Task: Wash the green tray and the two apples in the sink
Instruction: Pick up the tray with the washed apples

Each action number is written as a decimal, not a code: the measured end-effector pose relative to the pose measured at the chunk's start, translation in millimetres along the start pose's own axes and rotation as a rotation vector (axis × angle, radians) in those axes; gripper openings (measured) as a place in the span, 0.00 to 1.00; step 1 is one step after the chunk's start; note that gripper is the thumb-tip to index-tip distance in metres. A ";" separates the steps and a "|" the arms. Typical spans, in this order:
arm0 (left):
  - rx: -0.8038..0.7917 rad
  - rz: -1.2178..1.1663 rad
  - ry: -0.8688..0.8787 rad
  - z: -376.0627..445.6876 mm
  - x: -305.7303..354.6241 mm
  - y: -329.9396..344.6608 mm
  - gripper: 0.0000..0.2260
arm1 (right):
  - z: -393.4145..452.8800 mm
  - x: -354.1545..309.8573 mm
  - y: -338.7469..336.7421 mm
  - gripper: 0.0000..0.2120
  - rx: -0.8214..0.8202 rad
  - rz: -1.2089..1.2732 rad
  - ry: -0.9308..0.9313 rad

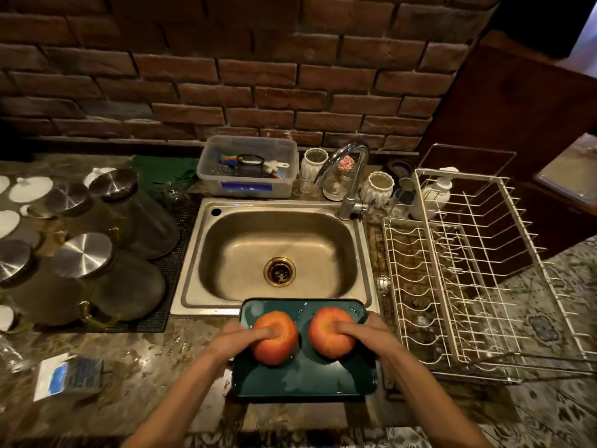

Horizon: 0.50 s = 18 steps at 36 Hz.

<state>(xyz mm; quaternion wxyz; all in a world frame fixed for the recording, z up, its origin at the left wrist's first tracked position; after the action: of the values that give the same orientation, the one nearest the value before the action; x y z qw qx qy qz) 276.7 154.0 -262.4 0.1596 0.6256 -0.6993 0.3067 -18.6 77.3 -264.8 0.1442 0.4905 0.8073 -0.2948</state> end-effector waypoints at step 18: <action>0.060 0.088 0.189 -65.4 122.4 -65.6 0.35 | -80.3 -115.4 -33.0 0.26 0.048 -0.023 -0.138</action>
<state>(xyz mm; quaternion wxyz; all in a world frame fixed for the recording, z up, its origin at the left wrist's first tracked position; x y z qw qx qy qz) 309.7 98.1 -123.3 0.1925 0.5670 -0.6987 0.3916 12.1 33.9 -130.5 0.1842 0.4631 0.7937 -0.3488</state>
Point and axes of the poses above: each hand's wrist, its own z-axis towards the middle knuckle, its own y-axis out of the palm, x = y × z, the point moved 9 cm from there along z, towards the middle knuckle, and after that the axes turned 4 degrees about y, right-handed, at the moved point
